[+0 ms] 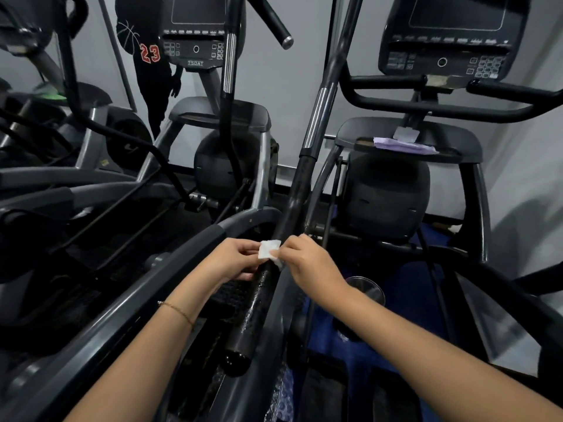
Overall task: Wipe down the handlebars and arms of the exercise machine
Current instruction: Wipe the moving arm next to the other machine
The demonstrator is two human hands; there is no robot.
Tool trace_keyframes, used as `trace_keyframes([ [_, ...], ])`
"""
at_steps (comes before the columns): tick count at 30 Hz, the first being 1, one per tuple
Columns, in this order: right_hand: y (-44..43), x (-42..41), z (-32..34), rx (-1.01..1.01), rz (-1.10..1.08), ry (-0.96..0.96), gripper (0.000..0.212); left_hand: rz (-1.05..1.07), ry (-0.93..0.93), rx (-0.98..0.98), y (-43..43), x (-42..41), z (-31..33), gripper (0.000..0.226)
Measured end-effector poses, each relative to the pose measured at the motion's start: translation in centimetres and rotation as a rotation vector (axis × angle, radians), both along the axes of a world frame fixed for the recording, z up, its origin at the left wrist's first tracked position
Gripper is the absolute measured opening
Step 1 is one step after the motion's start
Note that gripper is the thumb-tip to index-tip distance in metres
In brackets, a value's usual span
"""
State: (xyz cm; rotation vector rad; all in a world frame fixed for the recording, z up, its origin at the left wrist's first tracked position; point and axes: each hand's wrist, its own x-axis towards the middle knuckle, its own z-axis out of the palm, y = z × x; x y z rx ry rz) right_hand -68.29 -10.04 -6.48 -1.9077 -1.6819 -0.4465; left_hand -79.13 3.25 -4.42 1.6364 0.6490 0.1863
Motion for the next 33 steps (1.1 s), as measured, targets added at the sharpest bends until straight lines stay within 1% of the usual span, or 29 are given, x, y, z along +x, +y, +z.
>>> trace_keyframes([
  [1,0.0,0.2,0.1,0.006,0.010,0.029,0.030,0.001,0.000,0.005,-0.1,0.0,0.0,0.024],
  [4,1.2,1.8,0.9,-0.043,-0.081,0.076,0.019,0.024,0.012,0.018,-0.5,0.1,0.2,0.031],
  [7,1.8,2.1,1.0,-0.051,-0.145,0.051,0.013,0.030,0.012,0.033,-0.9,0.1,0.5,0.033],
  [9,0.9,0.8,0.3,0.004,-0.099,0.037,0.020,0.016,0.001,0.025,-0.9,0.0,0.5,0.029],
  [11,-0.2,-0.4,-0.6,0.053,-0.012,0.068,0.032,-0.002,-0.003,0.022,-0.9,-0.1,0.7,0.024],
  [12,-0.6,-0.5,-0.8,0.054,0.011,0.082,0.034,-0.006,-0.001,0.024,-0.8,-0.1,0.7,0.024],
  [14,-0.3,0.1,-0.5,0.037,0.007,0.087,0.032,-0.002,0.009,0.032,-0.8,0.0,0.7,0.027],
  [17,1.0,1.8,0.5,-0.009,-0.110,0.098,0.019,0.033,0.018,0.024,-0.8,0.0,0.6,0.033],
  [19,1.4,1.8,0.5,0.004,-0.144,0.095,0.016,0.045,0.011,0.007,-0.9,-0.1,0.5,0.035],
  [21,0.9,0.6,0.1,0.035,-0.107,0.089,0.024,0.028,-0.002,-0.007,-0.9,-0.2,0.6,0.031],
  [23,-0.1,-0.7,-0.4,0.058,-0.018,0.112,0.034,-0.001,0.001,-0.003,-0.8,-0.2,0.8,0.026],
  [24,-0.4,-0.9,-0.4,0.064,0.010,0.127,0.036,-0.007,0.007,0.004,-0.7,-0.2,0.8,0.025],
  [26,-0.3,-0.4,0.1,0.052,0.001,0.134,0.035,0.002,0.015,0.013,-0.6,-0.1,0.7,0.027],
  [28,0.4,0.5,0.6,0.023,-0.061,0.135,0.029,0.017,0.018,0.028,-0.7,-0.1,0.5,0.028],
  [30,0.7,0.4,0.7,0.038,-0.087,0.128,0.031,0.015,0.019,0.037,-0.8,-0.2,0.7,0.027],
  [32,0.0,-0.9,0.2,0.059,-0.043,0.123,0.036,-0.001,0.018,0.043,-0.8,-0.2,0.9,0.028],
  [33,-0.6,-1.6,-0.1,0.051,-0.005,0.137,0.035,-0.001,0.017,0.040,-0.8,-0.2,1.0,0.029],
])
